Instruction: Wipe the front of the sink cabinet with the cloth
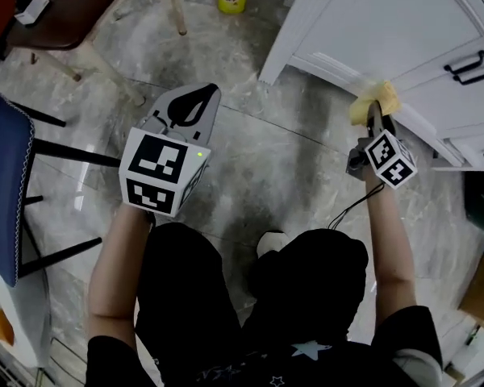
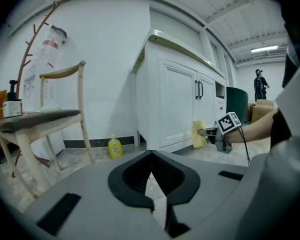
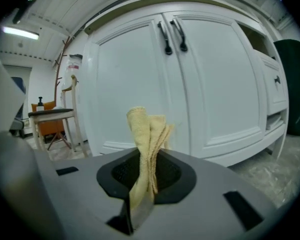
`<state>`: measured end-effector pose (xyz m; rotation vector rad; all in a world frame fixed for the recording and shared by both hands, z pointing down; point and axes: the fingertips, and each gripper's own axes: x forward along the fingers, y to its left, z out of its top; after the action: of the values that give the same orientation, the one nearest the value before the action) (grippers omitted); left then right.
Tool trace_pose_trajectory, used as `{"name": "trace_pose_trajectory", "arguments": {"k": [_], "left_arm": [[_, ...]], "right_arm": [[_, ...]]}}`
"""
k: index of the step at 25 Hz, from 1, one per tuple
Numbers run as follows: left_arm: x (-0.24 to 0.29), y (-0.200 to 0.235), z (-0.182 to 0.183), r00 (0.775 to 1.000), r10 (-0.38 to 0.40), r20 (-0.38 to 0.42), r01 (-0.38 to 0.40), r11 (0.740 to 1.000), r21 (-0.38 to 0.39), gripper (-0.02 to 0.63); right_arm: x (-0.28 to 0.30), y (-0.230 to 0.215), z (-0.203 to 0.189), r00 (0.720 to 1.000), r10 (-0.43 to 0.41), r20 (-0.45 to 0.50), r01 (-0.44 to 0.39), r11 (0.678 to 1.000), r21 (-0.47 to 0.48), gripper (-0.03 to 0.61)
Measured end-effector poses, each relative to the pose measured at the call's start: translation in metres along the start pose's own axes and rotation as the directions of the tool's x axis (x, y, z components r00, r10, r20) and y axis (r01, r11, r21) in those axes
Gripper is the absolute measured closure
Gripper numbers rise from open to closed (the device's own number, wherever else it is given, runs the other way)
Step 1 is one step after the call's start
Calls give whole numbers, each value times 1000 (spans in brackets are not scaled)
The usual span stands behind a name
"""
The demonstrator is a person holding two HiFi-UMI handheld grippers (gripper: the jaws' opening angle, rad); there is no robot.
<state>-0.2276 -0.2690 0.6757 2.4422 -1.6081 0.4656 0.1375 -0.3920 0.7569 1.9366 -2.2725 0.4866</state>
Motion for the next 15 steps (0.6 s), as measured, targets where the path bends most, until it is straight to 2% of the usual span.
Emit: {"name": "trace_pose_trajectory", "arguments": {"k": [3,7,9,11,13,15], "left_arm": [[-34,33,-7,994,110,19,-109,994,-14,598],[-69,69,-4,972,230,54,-227,973,-46,598],[-88,76,-10,964,263,36,-260,962,-79,598],[-110,72,-25,960,278,-30,-279,954,-112,598],[-131,64,-41,953,289,-95,-301,942,-147,598],[-151,59,-50,941,312,-130,-331,929,-168,598]], "right_arm": [[4,57,-6,993,99,-57,-103,992,-72,515],[9,141,1,960,248,-130,-267,951,-154,515],[2,182,-6,923,334,-192,-365,917,-161,515],[-13,216,-20,874,398,-279,-457,869,-191,515],[-34,242,-30,826,428,-366,-530,810,-250,515],[-57,263,-31,791,436,-428,-581,756,-303,515]]}}
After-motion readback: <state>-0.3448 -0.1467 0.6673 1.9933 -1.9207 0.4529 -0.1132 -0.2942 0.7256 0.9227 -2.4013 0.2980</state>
